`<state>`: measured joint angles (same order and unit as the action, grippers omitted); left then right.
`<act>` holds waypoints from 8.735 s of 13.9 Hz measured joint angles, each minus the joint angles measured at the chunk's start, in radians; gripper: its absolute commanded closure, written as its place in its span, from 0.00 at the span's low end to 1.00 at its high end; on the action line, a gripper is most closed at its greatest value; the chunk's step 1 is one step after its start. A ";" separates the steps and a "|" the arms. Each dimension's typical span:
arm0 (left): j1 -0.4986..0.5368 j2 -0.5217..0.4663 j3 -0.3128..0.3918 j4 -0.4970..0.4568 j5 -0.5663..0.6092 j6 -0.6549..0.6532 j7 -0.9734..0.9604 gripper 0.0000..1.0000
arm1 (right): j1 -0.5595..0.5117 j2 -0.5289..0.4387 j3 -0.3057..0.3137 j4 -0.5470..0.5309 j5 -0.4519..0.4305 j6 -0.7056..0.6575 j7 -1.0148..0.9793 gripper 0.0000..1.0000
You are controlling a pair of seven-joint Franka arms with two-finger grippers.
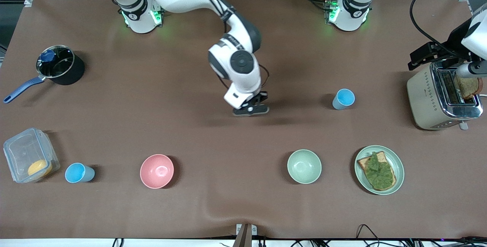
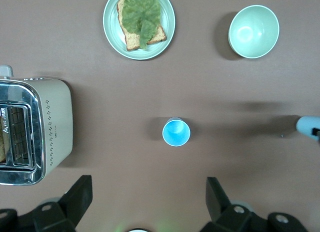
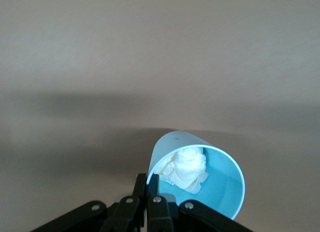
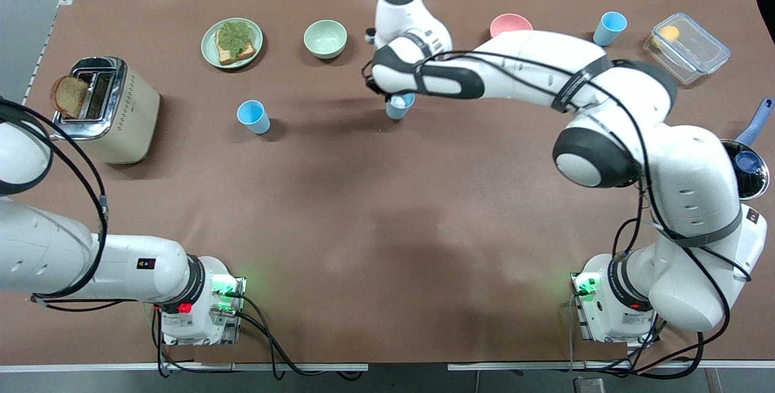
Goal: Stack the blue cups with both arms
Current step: 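Carry the tissue cup to the table middle and set it down, then withdraw the right gripper while the left gripper reaches the plain cup, then grasp the plain blue cup beside the toaster with the left gripper, then lift the plain cup and carry it above the tissue cup, then lower the plain cup into the tissue cup and open the left gripper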
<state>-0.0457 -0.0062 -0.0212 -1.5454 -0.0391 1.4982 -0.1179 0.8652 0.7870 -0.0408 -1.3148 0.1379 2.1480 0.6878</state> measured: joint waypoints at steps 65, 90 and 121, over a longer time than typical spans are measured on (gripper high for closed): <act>0.136 0.190 -0.193 -0.781 0.059 0.836 0.105 0.55 | -0.806 -0.797 -0.062 -0.317 -0.136 -0.557 -0.698 0.00; -0.251 0.160 -0.224 -0.423 -0.087 0.617 -0.124 1.00 | -0.819 -0.797 -0.060 -0.318 -0.140 -0.534 -0.737 0.00; -0.483 0.455 -0.176 -0.180 -0.087 0.619 -0.402 1.00 | -0.819 -0.797 -0.048 -0.318 -0.126 -0.568 -0.632 0.00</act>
<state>-0.5283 0.4483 -0.1969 -1.7251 -0.1265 2.1173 -0.5199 0.0464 -0.0099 -0.0892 -1.6330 0.0121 1.5796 0.0557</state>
